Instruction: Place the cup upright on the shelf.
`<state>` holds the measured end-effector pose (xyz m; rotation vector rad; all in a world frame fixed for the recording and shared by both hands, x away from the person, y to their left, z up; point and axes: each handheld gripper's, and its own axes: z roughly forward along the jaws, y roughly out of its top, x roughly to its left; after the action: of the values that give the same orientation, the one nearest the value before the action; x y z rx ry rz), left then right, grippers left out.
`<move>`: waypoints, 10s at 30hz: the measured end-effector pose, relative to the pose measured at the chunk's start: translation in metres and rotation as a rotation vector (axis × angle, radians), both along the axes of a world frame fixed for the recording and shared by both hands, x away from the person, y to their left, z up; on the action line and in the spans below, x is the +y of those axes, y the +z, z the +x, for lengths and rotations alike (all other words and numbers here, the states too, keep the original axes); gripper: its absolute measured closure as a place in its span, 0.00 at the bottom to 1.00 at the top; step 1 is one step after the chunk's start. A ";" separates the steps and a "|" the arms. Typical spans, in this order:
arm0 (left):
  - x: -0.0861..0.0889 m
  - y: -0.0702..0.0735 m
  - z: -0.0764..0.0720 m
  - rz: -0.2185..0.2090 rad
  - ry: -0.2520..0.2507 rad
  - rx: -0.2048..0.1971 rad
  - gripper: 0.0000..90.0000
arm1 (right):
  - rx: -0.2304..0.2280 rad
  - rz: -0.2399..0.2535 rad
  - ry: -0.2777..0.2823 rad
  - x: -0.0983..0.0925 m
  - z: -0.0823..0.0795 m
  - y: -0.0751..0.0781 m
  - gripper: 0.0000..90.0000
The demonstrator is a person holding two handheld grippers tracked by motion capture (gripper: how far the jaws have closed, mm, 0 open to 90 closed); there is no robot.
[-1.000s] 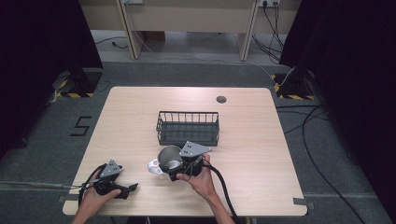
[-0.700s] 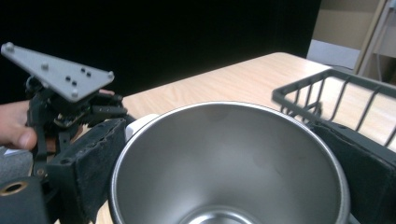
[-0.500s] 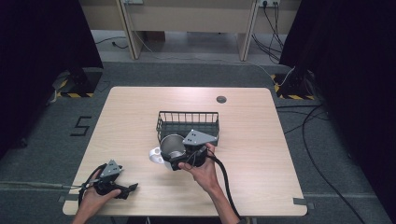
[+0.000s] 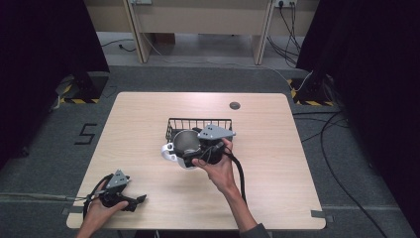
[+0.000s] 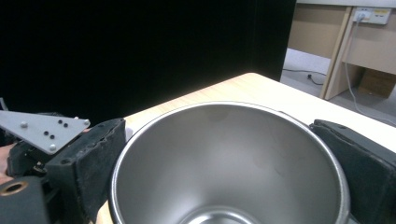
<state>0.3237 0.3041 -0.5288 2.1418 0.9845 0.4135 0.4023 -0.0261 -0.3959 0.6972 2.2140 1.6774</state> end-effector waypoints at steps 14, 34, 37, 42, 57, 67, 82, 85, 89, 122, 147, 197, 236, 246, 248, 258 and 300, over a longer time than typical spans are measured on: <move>0.000 0.000 0.000 0.000 0.000 0.001 0.00 | -0.032 0.002 -0.075 -0.013 0.024 0.038 0.07; 0.000 0.000 0.000 0.001 0.000 0.002 0.00 | 0.007 -0.022 -0.164 -0.016 0.073 0.040 0.07; 0.000 0.000 0.000 0.001 0.000 0.002 0.00 | 0.012 -0.026 -0.180 -0.018 0.080 0.036 0.07; 0.000 0.000 0.000 0.001 0.000 0.002 0.00 | 0.024 -0.028 -0.200 -0.019 0.087 0.030 0.07; 0.000 0.000 0.000 0.000 0.000 0.000 0.00 | 0.023 -0.053 -0.230 -0.020 0.098 0.010 0.07; 0.000 0.000 0.000 0.000 0.000 0.001 0.00 | 0.032 -0.077 -0.238 -0.022 0.100 -0.002 0.07; 0.000 0.000 0.000 0.000 0.000 0.001 0.00 | 0.068 -0.092 -0.245 -0.023 0.102 -0.023 0.07; 0.000 0.000 0.000 -0.001 0.001 -0.001 0.00 | 0.073 -0.098 -0.250 -0.023 0.102 -0.030 0.07; 0.000 0.000 0.000 -0.001 0.000 -0.001 0.00 | 0.073 -0.091 -0.247 -0.025 0.101 -0.031 0.06; 0.000 0.000 0.000 0.000 0.000 0.001 0.00 | -0.046 -0.159 -0.210 -0.023 0.099 -0.017 0.12; 0.000 0.000 0.000 -0.001 0.001 0.000 0.00 | -0.006 -0.049 -0.225 -0.054 0.057 0.006 0.17; 0.000 0.000 0.000 0.000 0.000 0.000 0.00 | 0.053 -0.036 -0.253 -0.108 -0.046 -0.059 0.17; 0.000 0.000 0.000 0.000 0.000 0.000 0.00 | 0.086 -0.079 -0.224 -0.124 -0.081 -0.086 0.17; 0.000 0.000 0.000 0.001 -0.001 0.001 0.00 | 0.108 -0.083 -0.229 -0.130 -0.088 -0.093 0.17; 0.000 0.000 0.000 0.001 -0.001 0.001 0.00 | 0.110 -0.084 -0.232 -0.132 -0.090 -0.094 0.17; 0.000 0.000 0.000 0.001 -0.003 0.001 0.00 | 0.125 -0.072 -0.231 -0.139 -0.101 -0.100 0.17; 0.000 0.000 0.000 0.000 -0.005 0.000 0.00 | 0.179 -0.178 -0.282 -0.149 -0.145 -0.137 0.17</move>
<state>0.3235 0.3038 -0.5289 2.1442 0.9786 0.4115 0.2573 -0.1750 -0.5333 1.0894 2.2209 1.3104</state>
